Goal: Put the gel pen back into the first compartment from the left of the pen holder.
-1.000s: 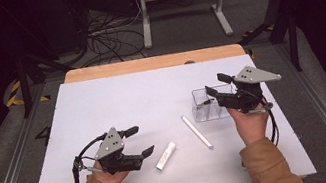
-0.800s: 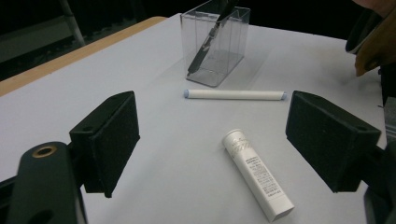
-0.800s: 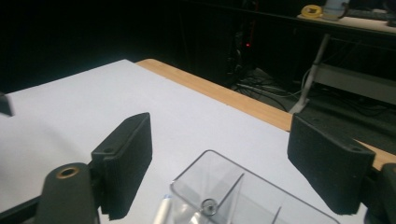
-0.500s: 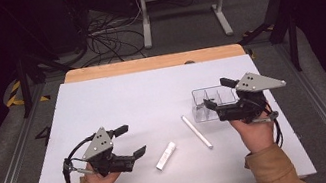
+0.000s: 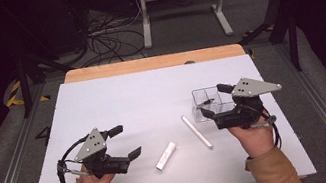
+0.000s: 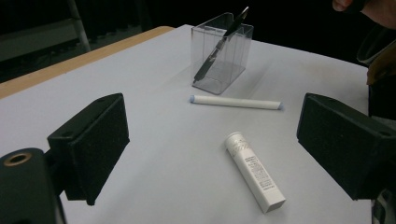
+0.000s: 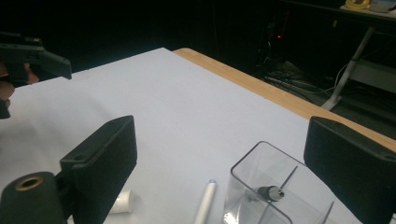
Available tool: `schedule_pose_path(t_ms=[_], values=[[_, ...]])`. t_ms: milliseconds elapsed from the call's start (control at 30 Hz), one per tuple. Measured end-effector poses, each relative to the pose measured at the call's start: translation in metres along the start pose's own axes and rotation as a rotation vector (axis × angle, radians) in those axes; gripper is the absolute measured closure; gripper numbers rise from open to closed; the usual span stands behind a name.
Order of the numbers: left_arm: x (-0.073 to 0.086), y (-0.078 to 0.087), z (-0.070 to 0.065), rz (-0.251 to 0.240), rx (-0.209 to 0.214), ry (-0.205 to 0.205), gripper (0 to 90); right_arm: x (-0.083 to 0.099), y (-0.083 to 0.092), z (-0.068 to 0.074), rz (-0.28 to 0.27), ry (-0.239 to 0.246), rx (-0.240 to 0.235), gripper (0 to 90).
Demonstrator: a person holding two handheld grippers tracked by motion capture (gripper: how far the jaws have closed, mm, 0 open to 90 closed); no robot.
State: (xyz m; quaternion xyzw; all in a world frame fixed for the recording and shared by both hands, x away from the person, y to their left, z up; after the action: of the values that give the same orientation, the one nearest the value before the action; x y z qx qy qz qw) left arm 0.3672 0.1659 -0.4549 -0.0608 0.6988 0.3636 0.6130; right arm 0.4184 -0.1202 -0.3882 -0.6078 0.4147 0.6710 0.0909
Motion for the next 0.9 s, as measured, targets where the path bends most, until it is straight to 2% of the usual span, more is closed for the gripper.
schedule_pose_path(t_ms=[333, 600, 700, 767, 900], values=[[0.004, 0.004, 0.002, 0.013, -0.017, -0.002, 10.1, -0.001, 0.001, 0.006, -0.009, -0.002, -0.020, 8.8], [0.004, 0.009, 0.001, 0.012, -0.033, -0.015, 11.5, 0.001, -0.001, 0.011, 0.024, -0.035, -0.051, 5.8], [0.004, 0.010, 0.001, 0.018, -0.035, -0.018, 11.4, 0.000, -0.002, 0.014, 0.021, -0.036, -0.054, 3.8], [0.005, 0.011, 0.002, 0.022, -0.040, -0.018, 11.3, -0.001, -0.003, 0.014, 0.029, -0.051, -0.032, 3.2], [0.006, 0.012, 0.003, 0.026, -0.047, -0.021, 11.2, -0.001, -0.007, 0.017, 0.039, -0.055, -0.031, 1.0]])
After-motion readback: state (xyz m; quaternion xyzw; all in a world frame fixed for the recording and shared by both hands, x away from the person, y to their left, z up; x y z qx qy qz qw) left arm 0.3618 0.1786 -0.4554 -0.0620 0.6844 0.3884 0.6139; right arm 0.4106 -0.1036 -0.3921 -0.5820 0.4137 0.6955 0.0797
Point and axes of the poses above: each handheld gripper's, and its own axes: y roughly backward along the jaws, x roughly out of its underside, z roughly to its left, the point moved 8 cm from there along -y, roughly forward along the jaws, and after that the axes turned 8 degrees about z, right-handed, at the moved point
